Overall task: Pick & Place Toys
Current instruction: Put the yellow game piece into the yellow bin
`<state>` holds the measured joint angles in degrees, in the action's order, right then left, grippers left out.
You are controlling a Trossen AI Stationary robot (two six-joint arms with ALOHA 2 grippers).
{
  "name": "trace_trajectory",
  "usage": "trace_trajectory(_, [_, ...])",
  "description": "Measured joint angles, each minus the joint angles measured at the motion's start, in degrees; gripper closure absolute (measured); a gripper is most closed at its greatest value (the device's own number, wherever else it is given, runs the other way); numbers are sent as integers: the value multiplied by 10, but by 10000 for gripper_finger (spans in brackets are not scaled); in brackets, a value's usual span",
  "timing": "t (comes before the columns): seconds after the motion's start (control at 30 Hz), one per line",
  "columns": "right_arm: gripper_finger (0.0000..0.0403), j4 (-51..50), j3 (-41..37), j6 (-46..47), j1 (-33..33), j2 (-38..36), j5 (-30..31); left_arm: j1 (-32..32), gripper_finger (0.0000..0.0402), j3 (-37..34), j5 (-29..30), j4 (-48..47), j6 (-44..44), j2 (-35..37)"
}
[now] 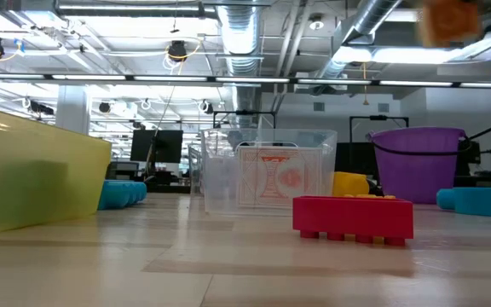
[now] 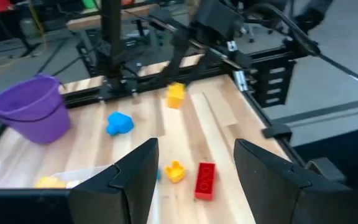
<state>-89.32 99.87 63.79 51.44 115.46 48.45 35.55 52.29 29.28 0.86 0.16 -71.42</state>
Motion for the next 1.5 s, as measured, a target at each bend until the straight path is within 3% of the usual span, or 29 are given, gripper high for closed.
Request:
trace_trajectory(0.27, [327, -7, 2, 4, -6, -47, 178, 0, 197, 0, -7, 0, 21, -1])
trace_trajectory(0.57, [327, 10, 2, -140, -9, -134, 291, 0, 197, 0, -7, 10, 63, -39])
trace_trajectory(0.87, [327, 179, 2, -411, -21, -137, 293, 0, 197, 0, 4, 111, 213, -81])
trace_trajectory(1.23, [327, 307, 1, -528, -11, -91, 270, 1, 197, 0, 90, 171, 405, -136])
trace_trajectory(1.5, [327, 437, 2, -655, -13, -93, 223, 8, 195, 0, 110, 327, 555, -191])
